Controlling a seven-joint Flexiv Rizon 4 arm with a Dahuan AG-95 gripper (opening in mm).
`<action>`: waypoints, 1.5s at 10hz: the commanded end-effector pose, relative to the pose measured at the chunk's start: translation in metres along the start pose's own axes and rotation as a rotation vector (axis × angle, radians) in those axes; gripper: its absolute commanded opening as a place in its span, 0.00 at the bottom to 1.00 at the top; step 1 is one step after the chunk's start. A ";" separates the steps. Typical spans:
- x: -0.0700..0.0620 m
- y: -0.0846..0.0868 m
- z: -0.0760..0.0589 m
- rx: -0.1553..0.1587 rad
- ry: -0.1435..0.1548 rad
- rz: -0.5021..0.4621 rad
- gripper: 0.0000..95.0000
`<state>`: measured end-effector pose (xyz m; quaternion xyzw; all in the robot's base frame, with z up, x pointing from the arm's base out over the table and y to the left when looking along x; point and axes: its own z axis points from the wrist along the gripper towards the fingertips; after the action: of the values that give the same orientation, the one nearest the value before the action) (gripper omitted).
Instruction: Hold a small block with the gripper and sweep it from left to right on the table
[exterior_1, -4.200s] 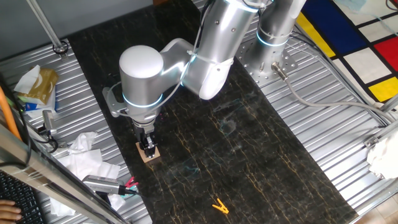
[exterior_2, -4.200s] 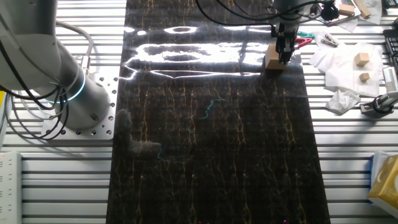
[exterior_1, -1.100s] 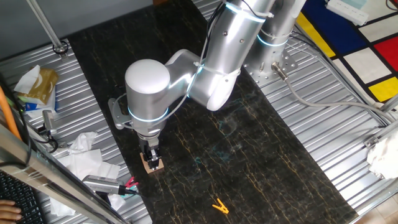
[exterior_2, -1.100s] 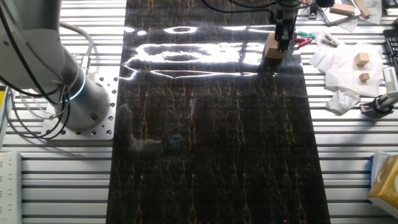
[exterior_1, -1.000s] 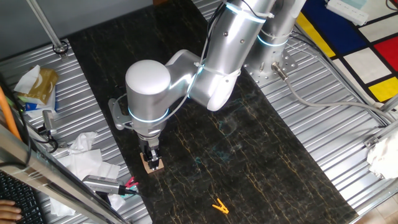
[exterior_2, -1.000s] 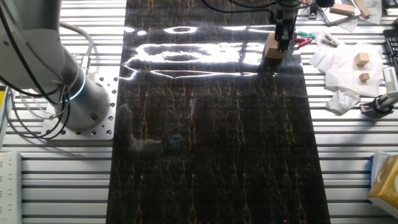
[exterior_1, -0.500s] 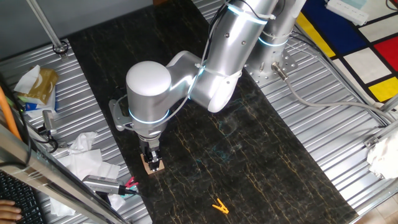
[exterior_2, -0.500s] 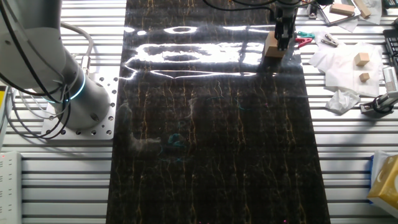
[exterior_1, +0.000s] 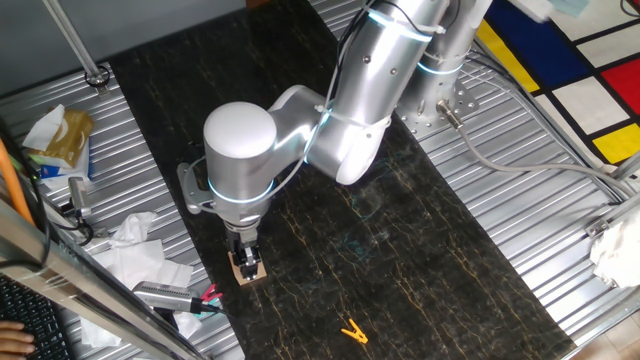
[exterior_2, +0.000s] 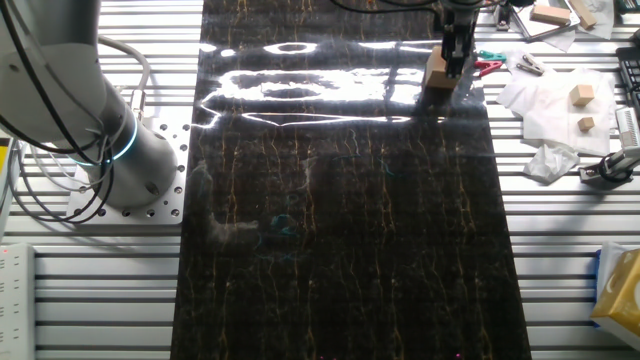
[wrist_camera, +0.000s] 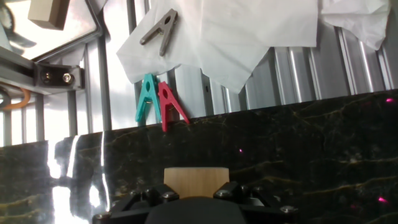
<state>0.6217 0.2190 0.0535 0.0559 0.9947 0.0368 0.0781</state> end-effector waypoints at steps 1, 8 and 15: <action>0.000 0.002 0.000 -0.008 0.002 0.007 0.00; 0.002 0.020 0.000 -0.016 0.005 0.043 0.00; 0.002 0.033 -0.002 -0.029 0.008 0.064 0.00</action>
<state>0.6232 0.2532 0.0571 0.0873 0.9919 0.0549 0.0743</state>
